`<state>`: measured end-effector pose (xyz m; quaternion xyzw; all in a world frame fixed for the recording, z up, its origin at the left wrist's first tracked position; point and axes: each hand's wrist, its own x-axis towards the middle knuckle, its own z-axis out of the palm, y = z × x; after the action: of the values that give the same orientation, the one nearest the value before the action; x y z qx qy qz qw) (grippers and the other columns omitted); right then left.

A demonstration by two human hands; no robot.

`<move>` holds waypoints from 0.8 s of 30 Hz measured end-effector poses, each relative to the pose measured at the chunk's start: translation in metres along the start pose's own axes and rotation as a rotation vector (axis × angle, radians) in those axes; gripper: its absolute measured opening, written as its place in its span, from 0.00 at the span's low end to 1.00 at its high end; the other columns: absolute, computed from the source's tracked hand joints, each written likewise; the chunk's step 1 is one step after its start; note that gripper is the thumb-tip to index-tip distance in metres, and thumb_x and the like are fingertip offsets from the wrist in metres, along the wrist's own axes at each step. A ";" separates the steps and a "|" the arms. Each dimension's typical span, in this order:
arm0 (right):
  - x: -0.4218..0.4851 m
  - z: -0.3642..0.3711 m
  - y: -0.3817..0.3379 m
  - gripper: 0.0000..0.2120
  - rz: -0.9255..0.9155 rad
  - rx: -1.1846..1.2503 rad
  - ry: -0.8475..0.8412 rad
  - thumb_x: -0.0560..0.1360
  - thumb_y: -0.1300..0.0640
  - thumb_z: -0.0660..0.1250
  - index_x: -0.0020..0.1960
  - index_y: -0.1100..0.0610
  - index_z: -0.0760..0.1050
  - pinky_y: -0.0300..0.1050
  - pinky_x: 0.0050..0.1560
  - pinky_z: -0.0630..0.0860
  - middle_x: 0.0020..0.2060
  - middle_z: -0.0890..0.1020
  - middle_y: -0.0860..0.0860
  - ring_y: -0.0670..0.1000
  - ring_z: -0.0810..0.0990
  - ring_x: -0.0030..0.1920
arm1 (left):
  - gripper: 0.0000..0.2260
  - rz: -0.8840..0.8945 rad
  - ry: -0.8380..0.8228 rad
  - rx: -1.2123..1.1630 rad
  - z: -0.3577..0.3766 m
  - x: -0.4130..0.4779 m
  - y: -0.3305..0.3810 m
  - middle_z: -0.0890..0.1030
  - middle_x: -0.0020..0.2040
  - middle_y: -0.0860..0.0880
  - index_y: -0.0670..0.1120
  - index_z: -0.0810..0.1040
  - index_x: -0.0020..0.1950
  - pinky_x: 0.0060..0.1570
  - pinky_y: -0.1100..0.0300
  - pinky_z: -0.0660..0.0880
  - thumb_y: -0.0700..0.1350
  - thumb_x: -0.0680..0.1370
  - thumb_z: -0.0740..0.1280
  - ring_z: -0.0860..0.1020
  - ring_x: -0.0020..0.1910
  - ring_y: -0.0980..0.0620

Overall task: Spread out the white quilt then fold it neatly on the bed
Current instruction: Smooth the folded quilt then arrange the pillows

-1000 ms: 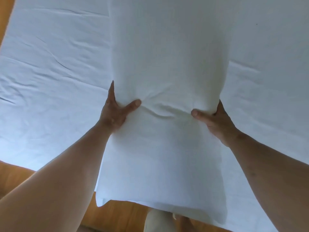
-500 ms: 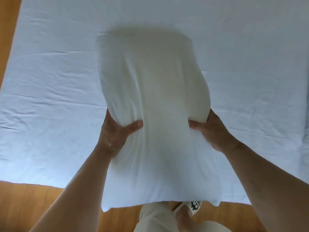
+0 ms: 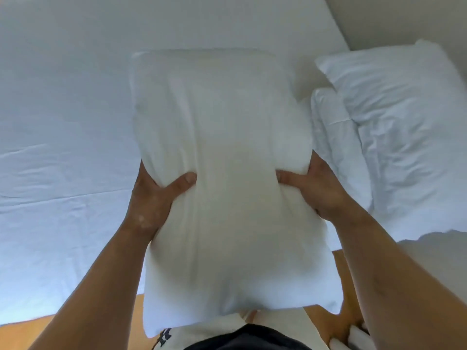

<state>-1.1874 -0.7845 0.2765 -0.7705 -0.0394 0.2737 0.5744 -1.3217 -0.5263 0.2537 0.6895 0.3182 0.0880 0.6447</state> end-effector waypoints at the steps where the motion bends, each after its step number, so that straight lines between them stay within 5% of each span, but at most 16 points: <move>1: -0.009 -0.021 -0.004 0.26 -0.018 -0.001 0.020 0.68 0.58 0.80 0.60 0.42 0.74 0.30 0.41 0.78 0.47 0.85 0.34 0.35 0.83 0.48 | 0.40 0.015 -0.006 -0.019 0.018 -0.011 0.012 0.81 0.59 0.62 0.61 0.71 0.68 0.52 0.59 0.76 0.62 0.57 0.77 0.81 0.56 0.62; 6: -0.071 -0.174 -0.016 0.34 -0.115 -0.012 0.136 0.65 0.58 0.82 0.68 0.48 0.75 0.45 0.59 0.78 0.57 0.85 0.43 0.44 0.83 0.58 | 0.37 0.100 -0.119 -0.103 0.150 -0.065 0.068 0.82 0.60 0.58 0.60 0.73 0.67 0.58 0.49 0.79 0.59 0.59 0.78 0.81 0.58 0.55; 11: -0.106 -0.296 -0.036 0.30 -0.157 -0.019 0.216 0.67 0.60 0.79 0.66 0.47 0.76 0.34 0.51 0.79 0.55 0.85 0.41 0.41 0.83 0.57 | 0.38 0.132 -0.221 -0.168 0.267 -0.084 0.113 0.82 0.61 0.57 0.57 0.73 0.69 0.62 0.45 0.77 0.57 0.60 0.80 0.81 0.59 0.54; 17: -0.090 -0.422 -0.056 0.38 -0.165 -0.106 0.323 0.60 0.54 0.79 0.69 0.50 0.75 0.44 0.57 0.79 0.59 0.84 0.45 0.45 0.83 0.58 | 0.37 0.154 -0.328 -0.225 0.393 -0.069 0.150 0.82 0.60 0.59 0.58 0.73 0.68 0.63 0.47 0.76 0.58 0.61 0.80 0.81 0.60 0.56; 24: -0.017 -0.553 -0.090 0.29 -0.102 -0.243 0.417 0.64 0.55 0.79 0.63 0.46 0.78 0.44 0.55 0.79 0.56 0.85 0.42 0.44 0.84 0.55 | 0.37 0.132 -0.407 -0.303 0.529 -0.015 0.175 0.82 0.61 0.58 0.56 0.72 0.69 0.63 0.48 0.77 0.54 0.62 0.80 0.81 0.60 0.56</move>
<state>-0.9208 -1.2386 0.4695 -0.8707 0.0087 0.0726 0.4864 -0.9948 -0.9697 0.3426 0.6080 0.1197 0.0360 0.7841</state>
